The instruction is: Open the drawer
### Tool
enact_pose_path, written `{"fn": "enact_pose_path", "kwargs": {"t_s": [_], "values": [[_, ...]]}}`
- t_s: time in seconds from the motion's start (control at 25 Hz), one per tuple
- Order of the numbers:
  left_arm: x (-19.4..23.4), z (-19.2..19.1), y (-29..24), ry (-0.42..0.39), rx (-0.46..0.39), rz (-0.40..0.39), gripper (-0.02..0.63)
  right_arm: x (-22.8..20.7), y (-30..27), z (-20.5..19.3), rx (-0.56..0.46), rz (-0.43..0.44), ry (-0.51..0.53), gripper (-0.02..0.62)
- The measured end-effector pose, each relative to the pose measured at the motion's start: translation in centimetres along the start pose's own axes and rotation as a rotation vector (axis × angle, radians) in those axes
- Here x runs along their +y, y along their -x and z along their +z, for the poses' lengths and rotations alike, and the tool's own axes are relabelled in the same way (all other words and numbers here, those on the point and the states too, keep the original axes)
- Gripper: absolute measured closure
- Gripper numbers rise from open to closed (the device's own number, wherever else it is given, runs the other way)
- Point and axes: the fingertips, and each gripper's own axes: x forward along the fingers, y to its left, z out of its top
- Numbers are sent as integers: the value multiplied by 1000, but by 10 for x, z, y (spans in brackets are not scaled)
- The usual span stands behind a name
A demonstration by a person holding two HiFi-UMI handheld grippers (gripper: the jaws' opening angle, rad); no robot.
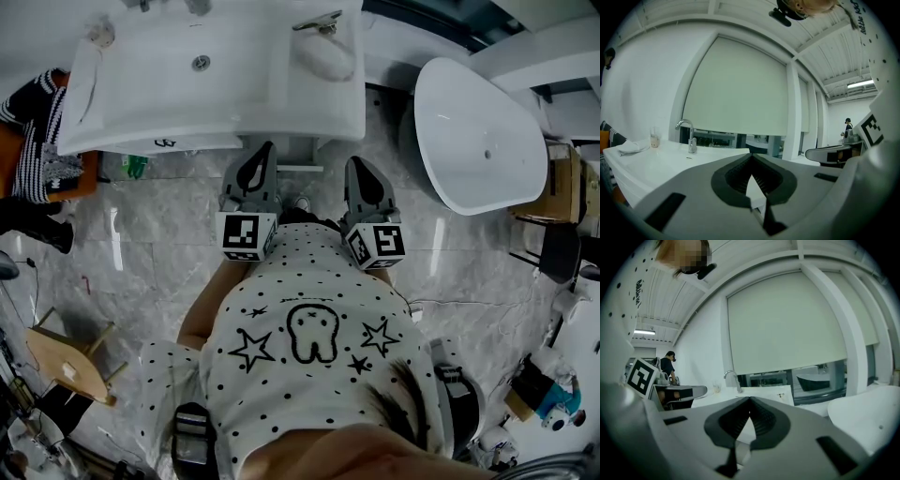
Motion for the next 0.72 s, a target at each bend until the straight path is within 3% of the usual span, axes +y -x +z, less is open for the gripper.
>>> {"fn": "enact_pose_path", "kwargs": {"t_s": [0.72], "values": [[-13,0,3,4,-19,-87,603,4,0,1,-9,10,24,581]]}}
